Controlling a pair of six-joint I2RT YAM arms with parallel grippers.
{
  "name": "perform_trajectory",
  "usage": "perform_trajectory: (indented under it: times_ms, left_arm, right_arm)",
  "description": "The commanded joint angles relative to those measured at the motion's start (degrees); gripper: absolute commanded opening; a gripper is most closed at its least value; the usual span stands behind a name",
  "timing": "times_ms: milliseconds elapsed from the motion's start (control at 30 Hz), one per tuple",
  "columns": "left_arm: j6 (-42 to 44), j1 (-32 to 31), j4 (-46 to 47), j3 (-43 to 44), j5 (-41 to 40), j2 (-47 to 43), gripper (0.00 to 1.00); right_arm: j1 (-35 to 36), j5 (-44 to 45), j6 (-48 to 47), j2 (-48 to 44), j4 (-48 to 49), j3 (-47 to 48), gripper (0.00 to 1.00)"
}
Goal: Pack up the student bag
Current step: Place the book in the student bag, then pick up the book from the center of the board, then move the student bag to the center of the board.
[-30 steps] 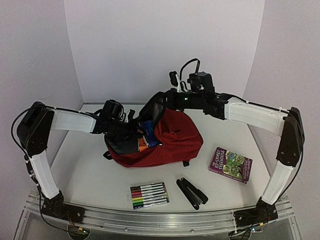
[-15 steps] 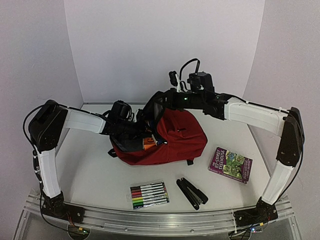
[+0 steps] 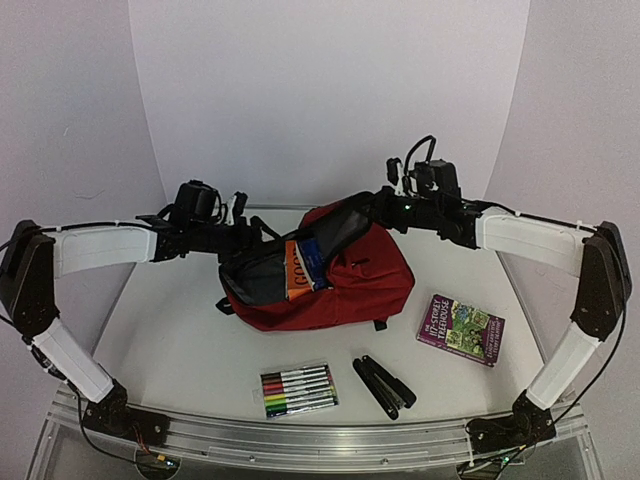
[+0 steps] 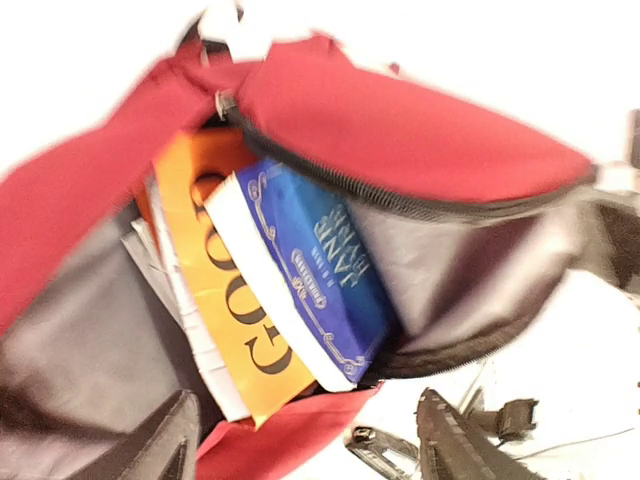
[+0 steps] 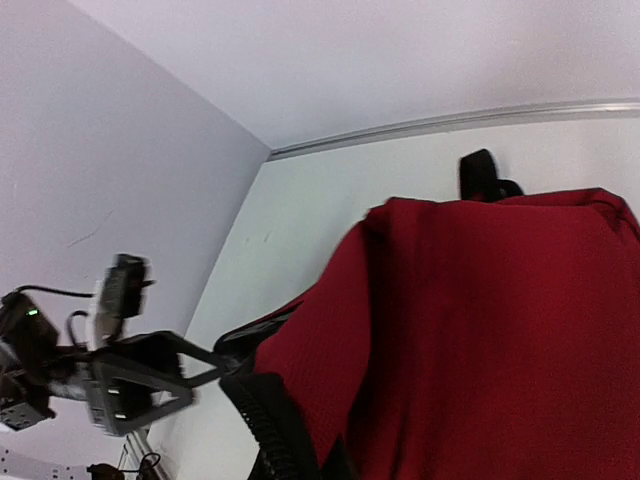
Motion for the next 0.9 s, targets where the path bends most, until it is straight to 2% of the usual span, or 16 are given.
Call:
perform_trajectory:
  times_ms: [0,167,200,367,433,500,567,667,867]
  left_arm:
    - [1.19,4.50,-5.08,-3.31,-0.35,-8.12,0.78]
    - [1.42,9.68,-8.52,-7.04,0.64,-12.16,0.84]
    - [1.48,10.04,-8.63,-7.74,0.76,-12.59,0.85]
    - [1.13,10.67,-7.70,-10.52,1.66,-12.42,0.88]
    - [0.96,11.02,-7.40,-11.57,1.52,-11.94,0.89]
    - [0.80,11.63,-6.95,-12.65,1.32,-11.75,0.90]
    - [0.62,12.22,-6.28,-13.90,1.08,-11.68,0.91]
    - [0.42,13.14,-5.12,-14.91,1.30,-10.80,0.92]
    - [1.51,13.47,-4.67,-13.49,1.55,-5.90,0.93]
  right_arm:
    - [-4.65,0.62,2.75,0.50,2.19,-4.22,0.00]
    - [-7.28,3.61,3.82,2.36,2.14,-7.13,0.00]
    - [-7.43,4.49,3.67,2.62,2.01,-7.17,0.03]
    - [-7.81,4.66,2.36,4.59,0.36,-5.90,0.26]
    - [-7.80,4.21,1.63,4.26,-0.58,-5.68,0.42]
    - [-7.81,4.10,0.53,2.89,-1.63,-6.18,0.61]
    - [-7.79,4.35,-0.62,0.24,-2.80,-7.25,0.73]
    - [-7.94,3.74,-2.77,-3.90,-4.87,-9.08,0.84]
    - [-8.38,0.36,-3.86,-12.14,-9.39,-12.36,0.98]
